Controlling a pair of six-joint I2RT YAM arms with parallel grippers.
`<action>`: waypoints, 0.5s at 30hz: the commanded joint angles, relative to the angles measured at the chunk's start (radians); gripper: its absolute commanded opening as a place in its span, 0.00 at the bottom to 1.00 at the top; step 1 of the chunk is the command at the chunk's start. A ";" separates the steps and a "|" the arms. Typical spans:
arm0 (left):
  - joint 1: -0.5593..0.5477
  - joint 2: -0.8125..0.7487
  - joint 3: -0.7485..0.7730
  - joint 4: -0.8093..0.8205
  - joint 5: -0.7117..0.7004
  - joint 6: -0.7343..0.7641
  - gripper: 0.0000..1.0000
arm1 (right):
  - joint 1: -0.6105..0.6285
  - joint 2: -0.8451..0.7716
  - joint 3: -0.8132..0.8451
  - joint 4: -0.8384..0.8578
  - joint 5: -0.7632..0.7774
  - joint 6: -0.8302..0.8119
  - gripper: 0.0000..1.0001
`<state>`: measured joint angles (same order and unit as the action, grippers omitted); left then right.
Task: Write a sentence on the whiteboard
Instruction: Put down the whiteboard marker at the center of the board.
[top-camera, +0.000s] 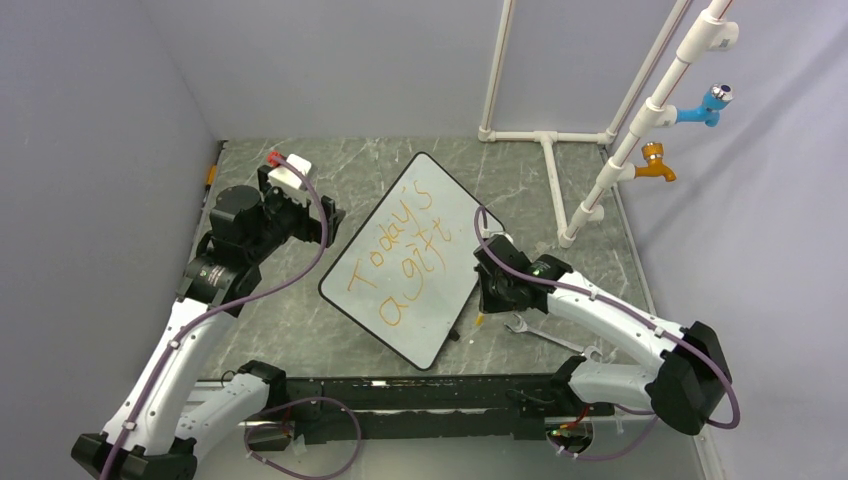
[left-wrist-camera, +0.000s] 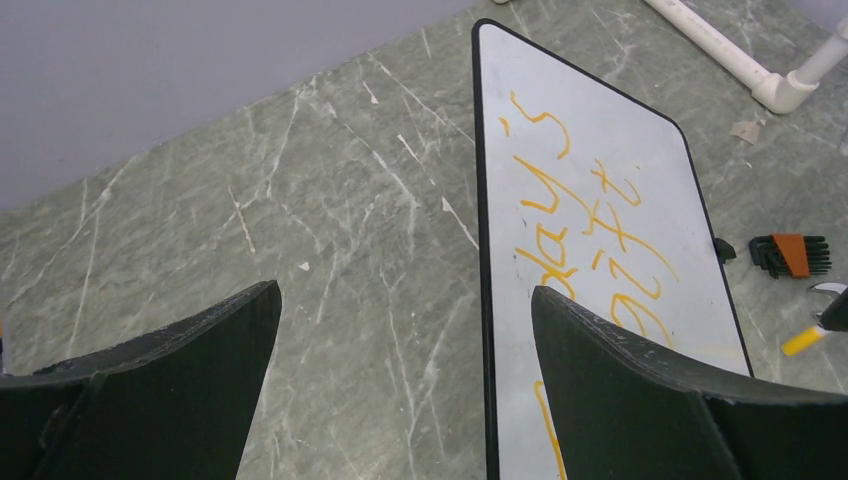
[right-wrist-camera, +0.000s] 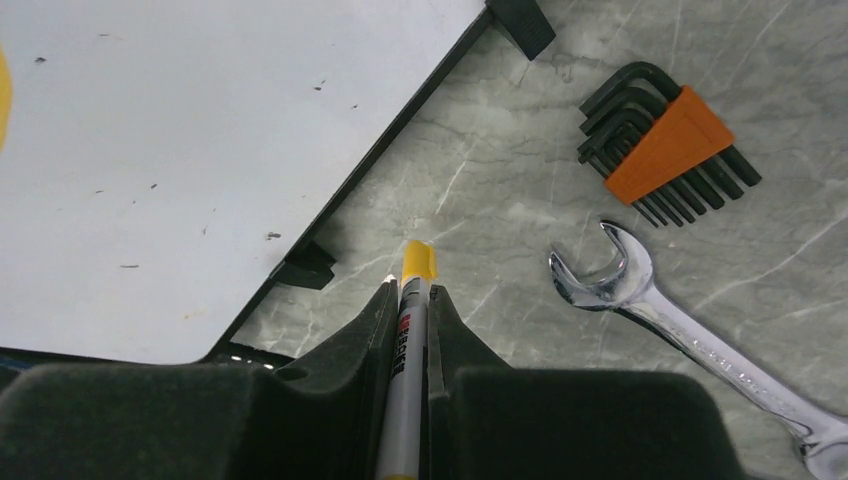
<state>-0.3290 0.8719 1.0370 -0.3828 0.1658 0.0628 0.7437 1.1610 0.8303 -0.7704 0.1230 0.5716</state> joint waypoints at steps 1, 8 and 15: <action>0.007 -0.021 0.013 0.018 -0.031 -0.013 0.99 | -0.001 0.011 -0.040 0.088 -0.011 0.053 0.00; 0.009 -0.018 0.017 0.015 -0.029 -0.015 0.99 | -0.002 0.030 -0.051 0.095 0.007 0.057 0.00; 0.011 -0.017 0.016 0.013 -0.028 -0.013 0.99 | -0.002 0.017 -0.047 0.074 0.052 0.071 0.33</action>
<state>-0.3241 0.8715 1.0370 -0.3828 0.1509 0.0628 0.7437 1.1931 0.7788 -0.7067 0.1303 0.6189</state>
